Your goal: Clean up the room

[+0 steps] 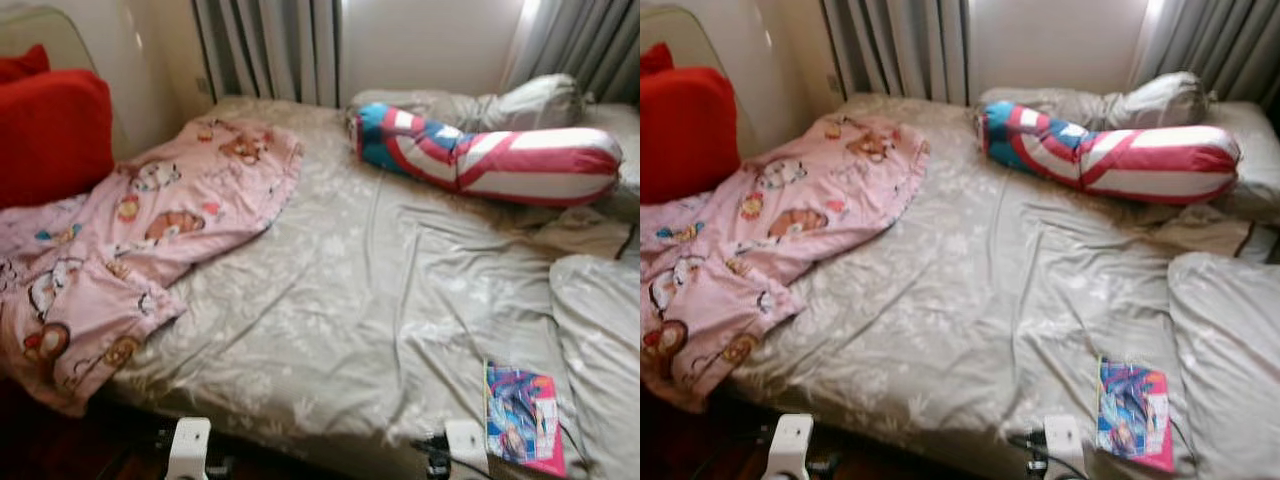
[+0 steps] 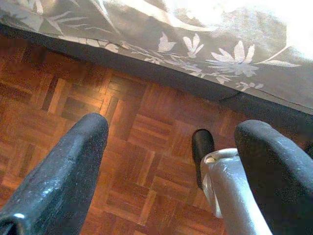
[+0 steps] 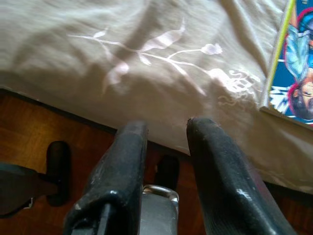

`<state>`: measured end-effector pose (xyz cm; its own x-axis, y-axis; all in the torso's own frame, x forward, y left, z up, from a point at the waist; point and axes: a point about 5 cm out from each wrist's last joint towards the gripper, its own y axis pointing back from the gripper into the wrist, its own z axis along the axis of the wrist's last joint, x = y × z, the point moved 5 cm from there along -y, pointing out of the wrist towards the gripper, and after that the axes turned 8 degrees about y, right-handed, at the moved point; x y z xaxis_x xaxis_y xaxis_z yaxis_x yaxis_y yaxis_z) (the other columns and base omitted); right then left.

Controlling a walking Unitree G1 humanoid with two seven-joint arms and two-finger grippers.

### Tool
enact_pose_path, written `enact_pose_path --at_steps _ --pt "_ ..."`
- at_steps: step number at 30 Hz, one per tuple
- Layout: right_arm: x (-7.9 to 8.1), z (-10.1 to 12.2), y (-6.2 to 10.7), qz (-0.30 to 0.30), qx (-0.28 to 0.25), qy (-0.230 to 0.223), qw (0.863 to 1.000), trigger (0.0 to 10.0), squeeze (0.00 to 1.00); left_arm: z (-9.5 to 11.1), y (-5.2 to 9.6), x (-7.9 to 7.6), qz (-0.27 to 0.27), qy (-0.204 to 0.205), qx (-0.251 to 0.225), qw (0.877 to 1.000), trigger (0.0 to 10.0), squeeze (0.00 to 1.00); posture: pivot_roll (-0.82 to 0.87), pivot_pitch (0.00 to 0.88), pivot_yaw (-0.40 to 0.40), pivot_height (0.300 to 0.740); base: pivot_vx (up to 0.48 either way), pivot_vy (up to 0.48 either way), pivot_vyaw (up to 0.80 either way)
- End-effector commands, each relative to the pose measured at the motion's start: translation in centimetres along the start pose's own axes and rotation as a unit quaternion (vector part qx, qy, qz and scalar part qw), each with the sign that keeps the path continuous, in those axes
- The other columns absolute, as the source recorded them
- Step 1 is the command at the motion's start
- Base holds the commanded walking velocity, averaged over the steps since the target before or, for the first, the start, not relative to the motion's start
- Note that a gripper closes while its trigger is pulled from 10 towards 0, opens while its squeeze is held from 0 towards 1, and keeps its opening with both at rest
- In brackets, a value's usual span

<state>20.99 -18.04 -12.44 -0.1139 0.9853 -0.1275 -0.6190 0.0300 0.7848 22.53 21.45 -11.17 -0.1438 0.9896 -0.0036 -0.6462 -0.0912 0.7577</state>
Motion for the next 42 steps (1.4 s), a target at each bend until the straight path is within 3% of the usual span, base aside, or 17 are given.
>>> enact_pose_path --at_steps 1,42 --pt "0.2 -0.27 0.03 0.001 0.006 -0.001 1.0 10.0 0.0 -0.45 0.04 0.06 0.001 -0.008 0.011 1.0 10.0 0.0 -0.02 0.063 0.014 0.74 0.0 0.345 0.0" --pt "0.7 -0.1 0.03 0.003 0.0 -0.003 1.0 10.0 0.0 -0.49 0.05 0.13 0.0 -0.012 0.013 1.0 10.0 0.0 -0.02 0.06 0.019 0.74 0.0 0.47 0.0"
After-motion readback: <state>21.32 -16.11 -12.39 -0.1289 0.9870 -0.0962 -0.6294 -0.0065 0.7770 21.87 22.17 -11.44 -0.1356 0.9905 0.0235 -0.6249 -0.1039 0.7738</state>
